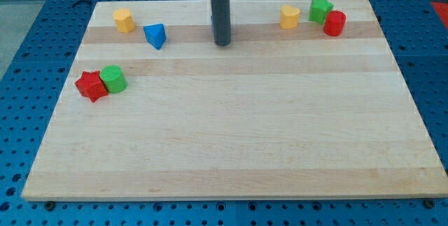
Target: Push the blue cube towards the blue triangle
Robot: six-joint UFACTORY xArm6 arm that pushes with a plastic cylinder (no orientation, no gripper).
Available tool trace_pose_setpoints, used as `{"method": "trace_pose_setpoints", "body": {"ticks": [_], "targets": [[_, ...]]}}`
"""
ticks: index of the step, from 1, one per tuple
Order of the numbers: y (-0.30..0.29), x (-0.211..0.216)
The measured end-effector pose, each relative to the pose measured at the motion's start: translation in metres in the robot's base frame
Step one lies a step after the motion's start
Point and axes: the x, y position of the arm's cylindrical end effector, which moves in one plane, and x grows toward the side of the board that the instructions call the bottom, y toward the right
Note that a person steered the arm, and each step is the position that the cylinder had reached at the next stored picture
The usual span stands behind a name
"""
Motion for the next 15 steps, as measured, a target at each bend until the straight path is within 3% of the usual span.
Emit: {"method": "trace_pose_setpoints", "body": {"ticks": [5,11,12,13,15], "targets": [[0.019,-0.049],[-0.063,-0.006],[-0.031,0.006],[0.004,-0.035],[0.003,-0.07]]}}
